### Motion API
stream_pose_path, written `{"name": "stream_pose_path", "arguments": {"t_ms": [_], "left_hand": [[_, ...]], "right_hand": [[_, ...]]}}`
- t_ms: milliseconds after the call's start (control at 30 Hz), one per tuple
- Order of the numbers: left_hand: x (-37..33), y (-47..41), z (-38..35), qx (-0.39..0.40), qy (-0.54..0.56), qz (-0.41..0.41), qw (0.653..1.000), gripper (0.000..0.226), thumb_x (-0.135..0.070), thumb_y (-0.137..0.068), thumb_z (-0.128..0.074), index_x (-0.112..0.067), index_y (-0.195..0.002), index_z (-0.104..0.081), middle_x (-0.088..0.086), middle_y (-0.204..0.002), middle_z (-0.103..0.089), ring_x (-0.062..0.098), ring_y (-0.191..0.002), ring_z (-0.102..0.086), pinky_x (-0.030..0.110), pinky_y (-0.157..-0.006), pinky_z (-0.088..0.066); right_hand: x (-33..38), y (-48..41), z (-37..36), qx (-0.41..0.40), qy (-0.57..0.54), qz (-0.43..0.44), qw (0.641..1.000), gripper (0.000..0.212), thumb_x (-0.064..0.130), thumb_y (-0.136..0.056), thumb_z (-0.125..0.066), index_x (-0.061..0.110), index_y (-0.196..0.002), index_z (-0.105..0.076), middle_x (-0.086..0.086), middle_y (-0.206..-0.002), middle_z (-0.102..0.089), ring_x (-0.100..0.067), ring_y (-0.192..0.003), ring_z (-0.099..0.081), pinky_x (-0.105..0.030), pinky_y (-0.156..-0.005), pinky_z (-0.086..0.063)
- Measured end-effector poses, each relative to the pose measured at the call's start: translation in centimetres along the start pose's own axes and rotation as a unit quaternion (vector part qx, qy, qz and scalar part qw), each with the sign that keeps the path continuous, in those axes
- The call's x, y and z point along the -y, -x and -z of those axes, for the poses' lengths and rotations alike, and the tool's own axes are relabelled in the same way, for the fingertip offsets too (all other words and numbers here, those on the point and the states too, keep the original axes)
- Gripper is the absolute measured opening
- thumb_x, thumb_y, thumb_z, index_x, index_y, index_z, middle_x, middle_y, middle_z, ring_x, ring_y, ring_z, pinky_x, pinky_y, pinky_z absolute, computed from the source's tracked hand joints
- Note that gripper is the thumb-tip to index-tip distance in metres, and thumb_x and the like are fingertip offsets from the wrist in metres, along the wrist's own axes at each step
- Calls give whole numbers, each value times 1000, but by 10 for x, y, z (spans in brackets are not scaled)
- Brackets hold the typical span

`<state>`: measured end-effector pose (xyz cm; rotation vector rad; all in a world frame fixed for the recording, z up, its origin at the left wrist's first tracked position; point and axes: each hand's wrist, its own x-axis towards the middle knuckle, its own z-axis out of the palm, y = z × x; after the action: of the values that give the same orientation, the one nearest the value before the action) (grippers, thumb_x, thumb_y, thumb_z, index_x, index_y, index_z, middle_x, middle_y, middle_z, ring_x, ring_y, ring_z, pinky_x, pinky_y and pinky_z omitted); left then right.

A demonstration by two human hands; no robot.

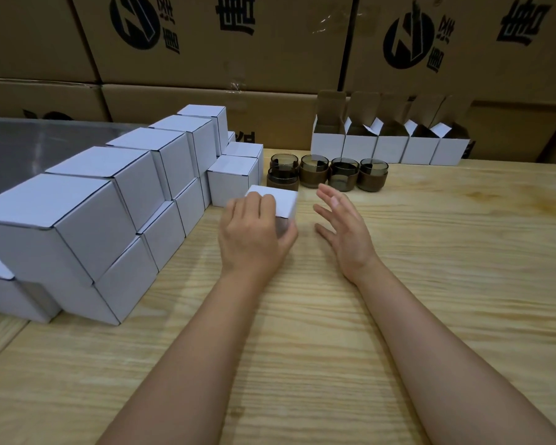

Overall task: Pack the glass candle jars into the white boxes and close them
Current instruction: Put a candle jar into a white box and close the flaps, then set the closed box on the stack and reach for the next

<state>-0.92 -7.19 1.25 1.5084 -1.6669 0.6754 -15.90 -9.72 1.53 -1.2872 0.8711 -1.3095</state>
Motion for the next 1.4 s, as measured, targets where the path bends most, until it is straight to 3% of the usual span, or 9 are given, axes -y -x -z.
{"name": "stream_pose_path", "arguments": {"t_ms": [233,367,567,800,900,1000,1133,1267,1400], "left_hand": [[28,-2,-3,44,-38,115,992,25,-19,-79,-69,1,-90,-60,20,-92,-61,36,-87,-59,44,-88,-45],[41,-2,-12,68,-22,161,984,34,-24,-93,-56,2,-115,-55,21,-124,-55,35,-121,-48,41,-115,-22],[46,-6,-17,64,45,175,982,35,-16,-95,-52,2,-126,-45,17,-137,-46,30,-144,-20,37,-119,-6],[34,-6,-8,67,54,132,987,53,-26,-91,-53,-1,-135,-38,18,-153,-23,32,-147,-7,39,-119,6],[15,-3,-7,68,164,11,984,37,-15,-89,-54,-4,-125,-54,16,-131,-55,35,-122,-50,42,-104,-35],[4,2,-15,260,234,-29,936,23,-17,-91,-54,-15,-112,-62,1,-109,-67,23,-103,-59,32,-86,-44],[12,-1,-29,316,250,-15,915,23,-20,-90,-56,-16,-112,-64,-3,-113,-65,14,-107,-56,30,-95,-42],[13,-1,-32,313,259,-24,914,22,-20,-89,-58,-16,-109,-65,-6,-114,-63,13,-109,-55,33,-97,-42],[15,-2,-33,311,260,-26,914,21,-22,-89,-58,-19,-110,-64,-10,-116,-61,11,-111,-53,33,-99,-39]], "right_hand": [[-3,-2,0,-14,27,-4,1000,21,24,-97,-45,27,-109,-62,0,-114,-67,-20,-114,-57,-39,-102,-40],[-4,-4,2,-24,4,-11,1000,21,24,-97,-45,25,-108,-63,-3,-110,-68,-21,-110,-60,-38,-99,-43],[-4,-5,1,-23,10,-17,1000,22,23,-98,-44,20,-107,-64,-6,-105,-69,-22,-105,-61,-35,-96,-45],[-4,-6,0,-29,11,-27,999,23,20,-99,-43,15,-107,-64,-10,-103,-68,-22,-101,-62,-36,-95,-46],[-4,-5,-1,-42,11,-26,999,22,17,-99,-43,14,-105,-64,-11,-103,-68,-22,-100,-61,-37,-93,-46],[-6,-5,-1,-51,19,-15,998,19,10,-98,-44,11,-105,-62,-8,-98,-66,-21,-95,-58,-34,-88,-45],[-2,-13,3,-103,68,37,992,17,6,-95,-51,15,-104,-62,-1,-96,-67,-12,-91,-61,-14,-78,-47],[16,-56,11,-222,123,72,965,19,8,-92,-54,22,-104,-59,3,-94,-67,-10,-87,-62,-15,-75,-48],[37,-132,20,-210,328,61,919,20,15,-95,-47,17,-112,-58,4,-103,-59,-4,-80,-55,-12,-57,-40]]}}
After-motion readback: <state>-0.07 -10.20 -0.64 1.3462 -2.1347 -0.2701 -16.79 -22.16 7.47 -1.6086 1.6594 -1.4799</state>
